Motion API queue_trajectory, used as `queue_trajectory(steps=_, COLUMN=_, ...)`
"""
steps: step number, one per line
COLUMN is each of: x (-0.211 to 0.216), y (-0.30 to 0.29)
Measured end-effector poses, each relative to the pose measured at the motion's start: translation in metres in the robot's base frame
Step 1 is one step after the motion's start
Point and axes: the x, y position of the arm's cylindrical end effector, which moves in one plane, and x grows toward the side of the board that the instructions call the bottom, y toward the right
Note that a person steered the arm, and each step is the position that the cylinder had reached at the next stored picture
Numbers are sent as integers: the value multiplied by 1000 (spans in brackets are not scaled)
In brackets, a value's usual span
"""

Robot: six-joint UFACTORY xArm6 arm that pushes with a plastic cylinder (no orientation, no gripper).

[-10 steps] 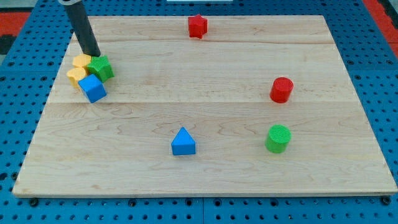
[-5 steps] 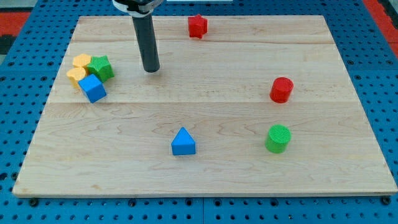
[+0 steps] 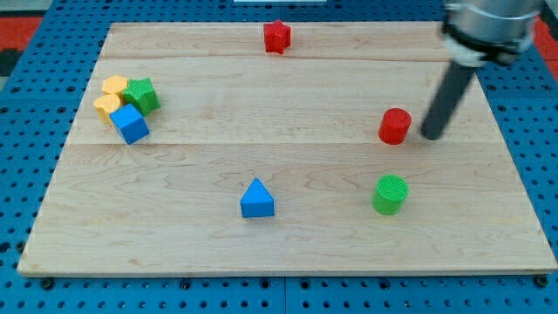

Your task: Move the red circle close to the green star

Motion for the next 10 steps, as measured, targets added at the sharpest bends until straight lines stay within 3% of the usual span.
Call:
queue_trajectory(steps=1, x=-42, y=-114)
queue_trajectory(steps=3, x=-60, y=-265)
queue_trajectory(steps=4, x=-53, y=-228)
queue_trajectory(steps=5, x=-12, y=-100)
queue_trajectory(steps=7, x=33, y=40)
queue_trajectory(steps=8, x=34, y=118)
queue_trajectory(steps=10, x=117, y=150)
